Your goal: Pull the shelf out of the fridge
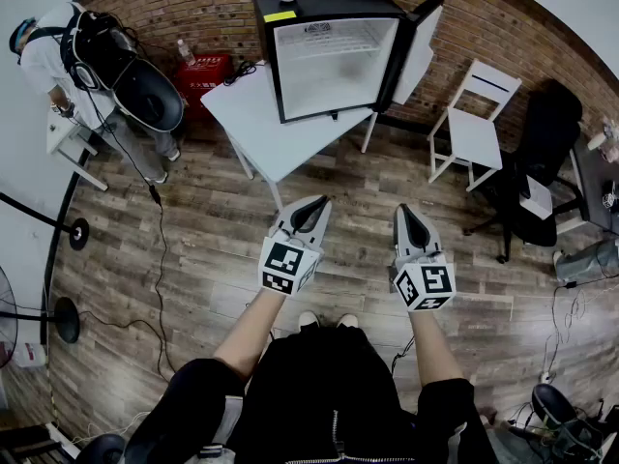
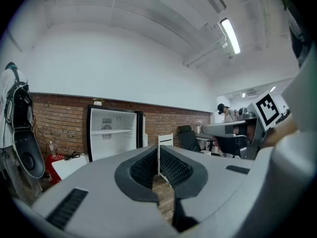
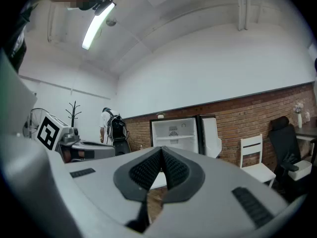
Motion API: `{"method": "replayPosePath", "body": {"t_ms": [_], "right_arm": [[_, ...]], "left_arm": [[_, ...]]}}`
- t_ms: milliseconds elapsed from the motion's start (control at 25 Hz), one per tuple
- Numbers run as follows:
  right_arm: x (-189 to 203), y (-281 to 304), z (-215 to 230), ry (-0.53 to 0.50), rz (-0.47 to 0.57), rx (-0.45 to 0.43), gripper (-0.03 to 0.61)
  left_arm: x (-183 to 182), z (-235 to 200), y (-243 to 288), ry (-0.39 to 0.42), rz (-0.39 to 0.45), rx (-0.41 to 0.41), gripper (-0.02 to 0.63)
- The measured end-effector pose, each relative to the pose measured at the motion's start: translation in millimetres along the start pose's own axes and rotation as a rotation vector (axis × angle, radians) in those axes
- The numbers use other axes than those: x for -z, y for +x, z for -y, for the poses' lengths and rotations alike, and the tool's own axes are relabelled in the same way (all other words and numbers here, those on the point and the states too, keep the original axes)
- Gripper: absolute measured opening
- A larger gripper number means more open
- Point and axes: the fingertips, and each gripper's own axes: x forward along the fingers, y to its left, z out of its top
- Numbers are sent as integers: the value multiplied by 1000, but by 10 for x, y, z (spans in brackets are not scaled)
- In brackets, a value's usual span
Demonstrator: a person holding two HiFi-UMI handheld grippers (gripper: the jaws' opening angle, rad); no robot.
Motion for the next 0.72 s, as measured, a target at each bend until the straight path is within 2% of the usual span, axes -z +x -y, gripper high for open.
{"method": "replayPosePath", "body": {"t_ms": [720], "right_arm": [[138,3,-45,27,-14,-1,5]], "left_arm": [[90,-10,-14,10,-3,12,25]]}}
